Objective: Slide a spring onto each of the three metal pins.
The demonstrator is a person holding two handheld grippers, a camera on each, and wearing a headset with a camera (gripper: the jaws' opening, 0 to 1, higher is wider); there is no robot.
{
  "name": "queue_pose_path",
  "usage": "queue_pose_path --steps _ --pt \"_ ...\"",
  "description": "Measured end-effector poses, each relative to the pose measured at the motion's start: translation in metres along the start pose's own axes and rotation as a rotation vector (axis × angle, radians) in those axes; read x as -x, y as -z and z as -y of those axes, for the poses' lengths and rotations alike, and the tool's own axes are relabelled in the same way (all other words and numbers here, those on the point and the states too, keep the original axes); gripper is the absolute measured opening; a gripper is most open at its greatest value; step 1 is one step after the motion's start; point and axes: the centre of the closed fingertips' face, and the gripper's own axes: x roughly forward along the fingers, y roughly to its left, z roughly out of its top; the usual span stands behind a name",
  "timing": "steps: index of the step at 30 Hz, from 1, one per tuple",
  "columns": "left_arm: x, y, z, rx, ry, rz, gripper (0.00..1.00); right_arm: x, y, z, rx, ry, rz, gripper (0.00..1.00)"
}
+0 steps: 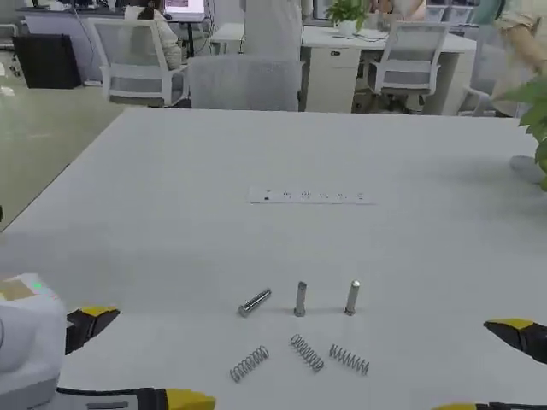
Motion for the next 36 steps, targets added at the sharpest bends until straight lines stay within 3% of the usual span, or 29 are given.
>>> queue_pose_path --steps 7,19,36 --pt "-0.002 -0.001 0.003 0.0 0.002 0.01 0.97 -0.004 -0.002 -0.004 0.007 -0.008 -0.001 1.0" --pt "0.001 -0.008 -0.004 -0.007 -0.008 0.017 0.96 -0.006 -0.004 -0.01 0.004 -0.009 0.005 1.0" --pt "0.003 -0.009 -0.001 -0.014 -0.005 0.011 0.96 -0.004 -0.005 -0.007 -0.003 -0.004 0.015 1.0"
